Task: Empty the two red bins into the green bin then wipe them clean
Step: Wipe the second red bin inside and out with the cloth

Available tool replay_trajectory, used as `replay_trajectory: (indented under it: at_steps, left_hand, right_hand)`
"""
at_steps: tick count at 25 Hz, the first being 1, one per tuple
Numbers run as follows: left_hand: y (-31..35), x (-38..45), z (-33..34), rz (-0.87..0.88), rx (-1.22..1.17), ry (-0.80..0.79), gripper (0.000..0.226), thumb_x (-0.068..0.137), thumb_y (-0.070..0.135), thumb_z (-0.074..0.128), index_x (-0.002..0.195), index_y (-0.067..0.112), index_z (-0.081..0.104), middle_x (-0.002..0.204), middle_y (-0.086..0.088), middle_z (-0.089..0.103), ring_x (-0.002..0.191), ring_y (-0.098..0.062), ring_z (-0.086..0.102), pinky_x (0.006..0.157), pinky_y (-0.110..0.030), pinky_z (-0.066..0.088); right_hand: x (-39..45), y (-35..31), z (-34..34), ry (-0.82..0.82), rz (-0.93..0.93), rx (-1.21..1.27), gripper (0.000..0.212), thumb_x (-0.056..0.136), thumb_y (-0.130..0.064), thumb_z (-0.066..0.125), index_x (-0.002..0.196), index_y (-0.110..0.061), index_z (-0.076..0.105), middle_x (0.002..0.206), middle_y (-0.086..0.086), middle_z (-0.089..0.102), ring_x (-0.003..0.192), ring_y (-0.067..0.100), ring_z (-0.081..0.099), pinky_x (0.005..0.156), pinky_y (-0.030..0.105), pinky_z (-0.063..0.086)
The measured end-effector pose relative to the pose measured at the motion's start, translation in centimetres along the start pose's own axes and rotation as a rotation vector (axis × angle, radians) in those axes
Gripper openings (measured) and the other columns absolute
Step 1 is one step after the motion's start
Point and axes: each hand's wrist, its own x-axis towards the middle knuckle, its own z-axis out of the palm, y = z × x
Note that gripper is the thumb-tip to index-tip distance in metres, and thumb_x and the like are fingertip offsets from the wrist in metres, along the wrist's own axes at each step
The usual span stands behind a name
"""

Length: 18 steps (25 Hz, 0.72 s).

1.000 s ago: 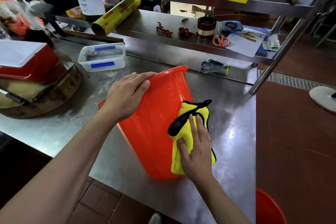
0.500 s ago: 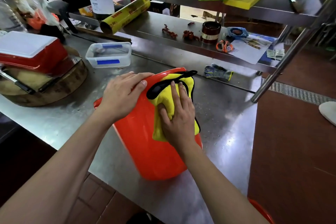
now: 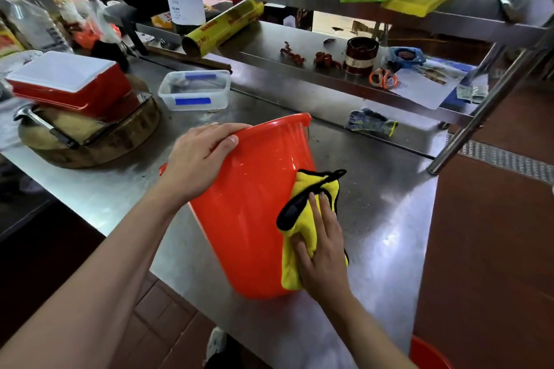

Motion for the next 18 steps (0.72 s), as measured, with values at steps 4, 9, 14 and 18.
replay_trajectory:
  at_steps: [4,9,14,18]
  left_hand:
    - [0.9,-0.1,0.1,0.050,-0.015,-0.030,0.038,0.101,0.036,0.037,0.130,0.045,0.061,0.117,0.015,0.067,0.117,-0.007,0.055,0.108,-0.047,0.038]
    - [1.3,-0.3,-0.3,0.049,-0.064,-0.057,0.038,0.101,0.034,0.038,0.128,0.043,0.063,0.118,0.018,0.067,0.106,0.009,0.050,0.105,-0.045,0.037]
    - [1.3,-0.5,-0.2,0.089,-0.056,-0.066,0.037,0.101,0.034,0.038,0.129,0.043,0.062,0.119,0.017,0.066,0.113,0.001,0.053,0.104,-0.046,0.038]
    - [1.4,-0.3,-0.1,0.093,-0.035,-0.094,0.036,0.100,0.038,0.039,0.128,0.047,0.061,0.123,0.021,0.065,0.121,-0.005,0.053,0.106,-0.044,0.038]
  right_hand:
    - [-3.3,1.3,-0.4,-0.002,0.076,0.065,0.071,0.097,-0.041,0.047,0.161,-0.028,0.019,0.168,-0.005,0.014,0.155,0.020,0.015,0.116,0.060,0.031]
    - [-2.6,0.2,-0.2,0.016,0.116,0.061,0.072,0.095,-0.043,0.045,0.160,-0.038,0.014,0.168,-0.010,0.011,0.155,0.015,0.014,0.116,0.058,0.032]
    - [2.0,-1.6,-0.6,0.043,0.072,0.097,0.071,0.095,-0.043,0.048,0.160,-0.032,0.021,0.167,-0.006,0.017,0.154,0.013,0.016,0.119,0.052,0.029]
    - [6.7,-3.9,-0.7,0.095,0.046,0.053,0.071,0.096,-0.047,0.049,0.159,-0.026,0.026,0.166,-0.001,0.023,0.154,0.012,0.017,0.120,0.047,0.027]
